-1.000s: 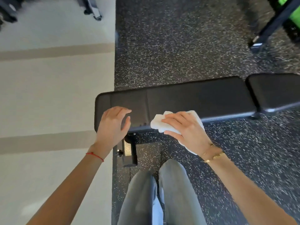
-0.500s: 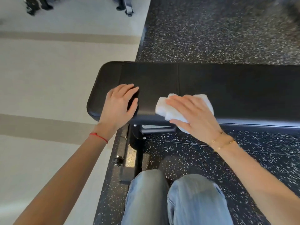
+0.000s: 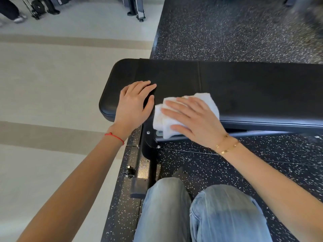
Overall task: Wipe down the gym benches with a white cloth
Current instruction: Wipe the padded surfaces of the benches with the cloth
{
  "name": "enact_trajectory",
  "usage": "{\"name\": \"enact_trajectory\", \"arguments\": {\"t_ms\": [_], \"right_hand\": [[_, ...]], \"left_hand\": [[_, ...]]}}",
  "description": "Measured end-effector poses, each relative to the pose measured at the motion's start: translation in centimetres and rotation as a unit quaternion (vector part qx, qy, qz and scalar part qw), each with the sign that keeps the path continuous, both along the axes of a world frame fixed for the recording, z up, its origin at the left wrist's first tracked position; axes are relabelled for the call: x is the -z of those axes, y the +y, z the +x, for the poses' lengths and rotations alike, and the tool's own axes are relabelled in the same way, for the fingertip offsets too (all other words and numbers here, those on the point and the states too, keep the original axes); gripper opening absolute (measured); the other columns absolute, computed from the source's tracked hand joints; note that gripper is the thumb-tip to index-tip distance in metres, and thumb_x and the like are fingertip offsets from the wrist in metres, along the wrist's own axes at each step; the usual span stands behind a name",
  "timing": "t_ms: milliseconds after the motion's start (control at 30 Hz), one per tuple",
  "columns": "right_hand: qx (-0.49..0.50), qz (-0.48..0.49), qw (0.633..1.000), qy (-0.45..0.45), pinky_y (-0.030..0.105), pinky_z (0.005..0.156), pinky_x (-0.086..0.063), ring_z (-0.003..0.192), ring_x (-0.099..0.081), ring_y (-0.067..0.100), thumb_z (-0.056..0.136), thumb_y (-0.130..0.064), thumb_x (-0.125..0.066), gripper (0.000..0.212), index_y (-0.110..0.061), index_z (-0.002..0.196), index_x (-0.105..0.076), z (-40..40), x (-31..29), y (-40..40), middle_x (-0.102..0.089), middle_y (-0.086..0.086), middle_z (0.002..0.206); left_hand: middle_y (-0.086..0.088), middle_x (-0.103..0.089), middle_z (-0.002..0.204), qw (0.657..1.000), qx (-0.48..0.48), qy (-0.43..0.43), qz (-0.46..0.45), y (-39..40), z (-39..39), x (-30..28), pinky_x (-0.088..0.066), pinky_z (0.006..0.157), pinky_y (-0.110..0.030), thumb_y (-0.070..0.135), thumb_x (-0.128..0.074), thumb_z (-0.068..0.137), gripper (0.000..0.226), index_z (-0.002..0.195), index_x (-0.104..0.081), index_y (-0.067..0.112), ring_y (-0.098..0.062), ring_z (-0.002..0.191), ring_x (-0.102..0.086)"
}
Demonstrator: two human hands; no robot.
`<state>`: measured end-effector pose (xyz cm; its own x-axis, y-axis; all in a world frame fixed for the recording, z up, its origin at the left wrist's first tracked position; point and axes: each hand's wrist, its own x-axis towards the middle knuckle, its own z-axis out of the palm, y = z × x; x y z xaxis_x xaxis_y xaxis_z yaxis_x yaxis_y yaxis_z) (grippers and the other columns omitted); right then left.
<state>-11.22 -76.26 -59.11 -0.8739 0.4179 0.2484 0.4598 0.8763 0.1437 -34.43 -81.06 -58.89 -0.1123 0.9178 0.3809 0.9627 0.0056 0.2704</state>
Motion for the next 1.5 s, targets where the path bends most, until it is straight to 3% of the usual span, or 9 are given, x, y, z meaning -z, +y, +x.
{"name": "enact_trajectory", "arguments": {"t_ms": [133, 333, 533, 733, 933, 1133, 1367, 1500], "right_hand": [[0.035, 0.029, 0.997, 0.07, 0.044, 0.116, -0.029, 0.142, -0.038, 0.022, 0.102, -0.055, -0.038, 0.055, -0.028, 0.15, -0.038, 3.9, 1.3, 1.0, -0.038, -0.005, 0.155], [0.062, 0.059, 0.995, 0.058, 0.045, 0.114, -0.032, 0.138, -0.043, 0.024, 0.099, -0.056, -0.042, 0.058, -0.025, 0.148, -0.041, -0.1, 1.3, 0.3, -0.044, -0.002, 0.151], [0.107, 0.039, 0.988, 0.107, 0.044, 0.116, -0.03, 0.139, -0.042, 0.027, 0.1, -0.053, -0.045, 0.056, -0.018, 0.144, -0.047, 4.8, 1.8, 0.3, -0.045, 0.002, 0.15], [0.046, 0.078, 0.995, 0.037, 0.045, 0.116, -0.032, 0.142, -0.038, 0.025, 0.1, -0.054, -0.042, 0.061, -0.022, 0.151, -0.036, -2.2, 1.4, -0.9, -0.039, 0.001, 0.155], [0.101, 0.069, 0.986, 0.11, 0.045, 0.116, -0.029, 0.141, -0.04, 0.028, 0.1, -0.051, -0.047, 0.055, -0.024, 0.147, -0.044, 6.3, 2.6, 0.6, -0.042, -0.001, 0.153], [0.081, 0.095, 0.989, 0.082, 0.047, 0.116, -0.029, 0.143, -0.037, 0.026, 0.1, -0.051, -0.047, 0.058, -0.025, 0.15, -0.037, 0.4, 2.6, -0.5, -0.038, -0.002, 0.156], [0.095, 0.08, 0.987, 0.1, 0.047, 0.116, -0.03, 0.144, -0.035, 0.025, 0.099, -0.047, -0.052, 0.057, -0.025, 0.15, -0.038, 6.6, 2.9, 0.7, -0.038, -0.002, 0.156], [0.073, 0.096, 0.989, 0.081, 0.048, 0.115, -0.033, 0.143, -0.037, 0.027, 0.1, -0.048, -0.049, 0.057, -0.023, 0.15, -0.039, 0.8, 2.3, -0.5, -0.039, -0.001, 0.156]], "left_hand": [[0.003, -0.053, 0.142, 1.0, 0.003, -0.001, 0.008, 0.0, -0.1, 0.1, -0.029, 0.114, -0.043, 0.03, -0.04, 0.101, 0.039, 0.135, -0.056, 0.023, -0.019, 0.135, -0.044], [0.004, -0.053, 0.142, 1.0, -0.005, 0.008, 0.004, 0.2, -0.1, 0.0, -0.027, 0.115, -0.04, 0.031, -0.038, 0.101, 0.04, 0.136, -0.055, 0.024, -0.017, 0.135, -0.043], [0.004, -0.054, 0.141, 1.0, -0.009, 0.007, 0.016, 0.2, 0.0, 0.3, -0.027, 0.115, -0.039, 0.031, -0.038, 0.1, 0.04, 0.135, -0.056, 0.024, -0.017, 0.135, -0.044], [0.003, -0.054, 0.142, 1.0, -0.011, 0.003, 0.011, 0.3, 0.1, 0.4, -0.027, 0.115, -0.04, 0.03, -0.039, 0.1, 0.04, 0.135, -0.056, 0.023, -0.018, 0.136, -0.043], [0.004, -0.054, 0.141, 1.0, -0.006, 0.003, 0.022, 0.2, -0.1, 0.4, -0.031, 0.113, -0.043, 0.03, -0.041, 0.099, 0.038, 0.134, -0.057, 0.023, -0.019, 0.134, -0.044], [0.004, -0.054, 0.141, 1.0, -0.012, 0.009, 0.015, 0.3, 0.0, 0.5, -0.03, 0.113, -0.041, 0.03, -0.041, 0.099, 0.039, 0.134, -0.057, 0.024, -0.018, 0.135, -0.044], [0.005, -0.054, 0.141, 1.0, -0.01, 0.001, 0.019, 0.3, 0.0, 0.5, -0.031, 0.113, -0.042, 0.03, -0.041, 0.099, 0.038, 0.133, -0.057, 0.024, -0.018, 0.134, -0.044], [0.004, -0.053, 0.142, 1.0, -0.011, 0.003, 0.011, 0.3, 0.1, 0.5, -0.03, 0.114, -0.043, 0.029, -0.04, 0.099, 0.039, 0.134, -0.057, 0.023, -0.018, 0.135, -0.043]]}}
